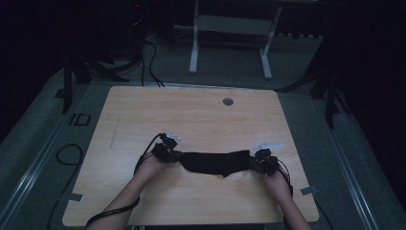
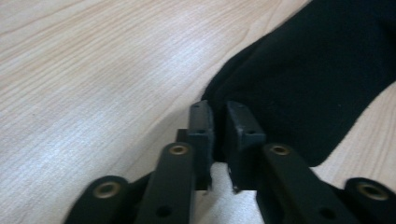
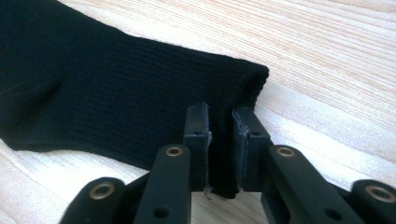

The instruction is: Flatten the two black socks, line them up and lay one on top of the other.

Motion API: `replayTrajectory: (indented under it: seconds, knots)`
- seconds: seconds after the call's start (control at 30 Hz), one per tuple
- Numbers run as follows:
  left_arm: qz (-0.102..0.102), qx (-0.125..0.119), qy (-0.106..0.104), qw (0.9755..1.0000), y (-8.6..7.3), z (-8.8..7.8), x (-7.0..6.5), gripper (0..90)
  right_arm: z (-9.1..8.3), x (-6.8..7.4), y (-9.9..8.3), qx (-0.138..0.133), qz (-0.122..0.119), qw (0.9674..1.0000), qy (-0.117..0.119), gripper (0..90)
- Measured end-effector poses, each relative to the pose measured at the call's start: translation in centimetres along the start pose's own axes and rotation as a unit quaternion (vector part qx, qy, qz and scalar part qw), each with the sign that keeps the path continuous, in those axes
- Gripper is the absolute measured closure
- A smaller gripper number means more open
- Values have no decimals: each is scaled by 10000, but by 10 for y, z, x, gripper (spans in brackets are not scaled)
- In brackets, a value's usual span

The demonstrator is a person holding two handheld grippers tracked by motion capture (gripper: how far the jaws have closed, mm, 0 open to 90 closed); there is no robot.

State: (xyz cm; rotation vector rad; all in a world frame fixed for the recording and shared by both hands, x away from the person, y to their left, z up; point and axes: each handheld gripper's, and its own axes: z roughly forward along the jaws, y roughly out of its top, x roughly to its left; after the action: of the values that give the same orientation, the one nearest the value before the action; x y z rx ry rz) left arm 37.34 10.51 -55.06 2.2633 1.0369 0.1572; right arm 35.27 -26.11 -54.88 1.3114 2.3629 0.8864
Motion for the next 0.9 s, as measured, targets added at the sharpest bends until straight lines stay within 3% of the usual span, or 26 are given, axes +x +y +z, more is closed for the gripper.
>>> replayTrajectory:
  seconds: [0.17,0.47,0.57,0.67,0.8,0.9]
  knots:
    - [-2,-58,176,9998,-2,0,2,698,3,0,3,-7,-40,10000,-9,732]
    - [-89,-59,546,9985,-1,-3,16,693,19,5,20,-26,-105,9999,82,671]
    - [-63,-102,797,9967,-3,-5,22,660,24,8,25,-68,-133,9998,103,647]
    - [-59,-105,908,9958,-4,-5,27,640,30,10,31,-98,-121,9998,142,621]
    - [-81,-136,921,9956,-4,-6,31,617,34,13,37,-95,-181,9996,208,555]
    - [-77,-207,962,9951,-4,-9,31,519,34,13,40,-49,-230,9992,321,493]
